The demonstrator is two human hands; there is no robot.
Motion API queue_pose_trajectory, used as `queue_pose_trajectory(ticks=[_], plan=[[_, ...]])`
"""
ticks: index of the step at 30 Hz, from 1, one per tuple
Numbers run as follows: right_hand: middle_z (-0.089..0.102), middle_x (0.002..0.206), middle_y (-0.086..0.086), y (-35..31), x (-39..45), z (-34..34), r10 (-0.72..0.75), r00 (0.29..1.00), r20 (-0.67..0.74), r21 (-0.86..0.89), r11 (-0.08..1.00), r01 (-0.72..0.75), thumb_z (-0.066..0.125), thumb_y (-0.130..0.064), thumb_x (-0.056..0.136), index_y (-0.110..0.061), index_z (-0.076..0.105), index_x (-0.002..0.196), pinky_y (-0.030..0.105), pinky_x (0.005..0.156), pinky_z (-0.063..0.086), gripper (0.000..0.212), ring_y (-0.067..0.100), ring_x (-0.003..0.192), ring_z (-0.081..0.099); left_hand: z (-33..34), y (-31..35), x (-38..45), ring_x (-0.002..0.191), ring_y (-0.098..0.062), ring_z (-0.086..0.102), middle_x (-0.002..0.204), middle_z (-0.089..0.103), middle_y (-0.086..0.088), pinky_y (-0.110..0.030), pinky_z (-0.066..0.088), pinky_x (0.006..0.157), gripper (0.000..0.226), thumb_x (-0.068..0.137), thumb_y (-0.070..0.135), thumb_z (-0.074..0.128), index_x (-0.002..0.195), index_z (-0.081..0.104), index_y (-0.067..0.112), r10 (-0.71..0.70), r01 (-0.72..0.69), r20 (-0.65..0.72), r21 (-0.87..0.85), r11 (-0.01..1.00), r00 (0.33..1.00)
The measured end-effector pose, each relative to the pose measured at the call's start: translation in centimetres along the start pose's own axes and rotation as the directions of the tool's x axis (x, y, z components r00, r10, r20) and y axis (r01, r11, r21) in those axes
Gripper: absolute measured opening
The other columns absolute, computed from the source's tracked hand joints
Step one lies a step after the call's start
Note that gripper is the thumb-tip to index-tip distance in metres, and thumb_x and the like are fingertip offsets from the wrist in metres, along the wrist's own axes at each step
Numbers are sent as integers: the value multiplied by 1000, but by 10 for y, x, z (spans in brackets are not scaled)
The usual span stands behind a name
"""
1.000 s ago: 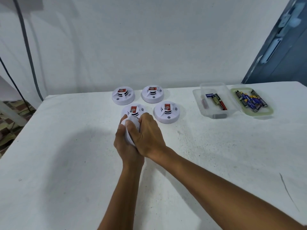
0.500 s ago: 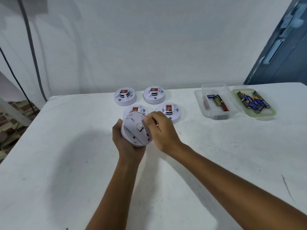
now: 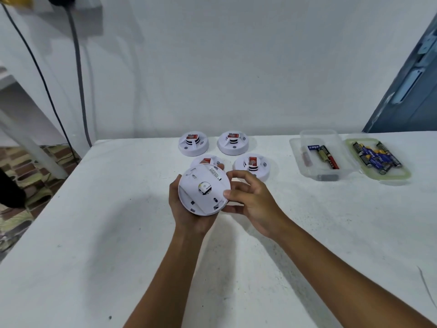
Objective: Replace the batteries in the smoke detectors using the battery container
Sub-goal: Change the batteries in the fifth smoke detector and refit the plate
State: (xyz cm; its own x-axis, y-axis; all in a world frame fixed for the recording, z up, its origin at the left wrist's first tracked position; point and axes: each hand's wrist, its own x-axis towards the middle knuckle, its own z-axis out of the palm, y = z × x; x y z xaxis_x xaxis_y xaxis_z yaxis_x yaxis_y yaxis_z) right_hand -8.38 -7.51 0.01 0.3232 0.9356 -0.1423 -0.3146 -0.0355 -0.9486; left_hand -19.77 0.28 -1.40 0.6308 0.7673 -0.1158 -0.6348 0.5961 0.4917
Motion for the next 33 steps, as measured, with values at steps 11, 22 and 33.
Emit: queue_pose_trajectory(ticks=[11, 22, 33], plan=[[46, 129, -14, 17, -23, 13, -408, 913, -13, -706, 650, 281, 66, -43, 81, -25, 44, 134, 24, 95, 45, 61, 6, 116, 48, -4, -7, -8, 95, -30, 62, 99, 67, -15, -40, 49, 82, 49, 78, 49, 57, 103, 70, 9, -33, 49, -129, 128, 991, 991], [67, 118, 11, -1, -8, -21, 71, 996, -51, 110, 992, -65, 57, -4, 91, -12, 57, 122, 40, 83, 56, 32, 28, 106, 64, 16, 3, -8, 102, -17, 67, 112, 70, 4, -33, 55, 81, 24, 95, 33, 54, 117, 62, 30, 197, -48, -134, 701, 711, 971], [68, 108, 24, 8, -20, -48, 194, 981, -1, 280, 942, -186, 65, 3, 76, 10, 58, 115, 37, 73, 60, 40, 31, 89, 70, 4, -4, -4, 98, -28, 70, 111, 71, -8, -40, 59, 77, 30, 89, 15, 65, 118, 65, 11, 114, 43, -167, 720, 692, 979]])
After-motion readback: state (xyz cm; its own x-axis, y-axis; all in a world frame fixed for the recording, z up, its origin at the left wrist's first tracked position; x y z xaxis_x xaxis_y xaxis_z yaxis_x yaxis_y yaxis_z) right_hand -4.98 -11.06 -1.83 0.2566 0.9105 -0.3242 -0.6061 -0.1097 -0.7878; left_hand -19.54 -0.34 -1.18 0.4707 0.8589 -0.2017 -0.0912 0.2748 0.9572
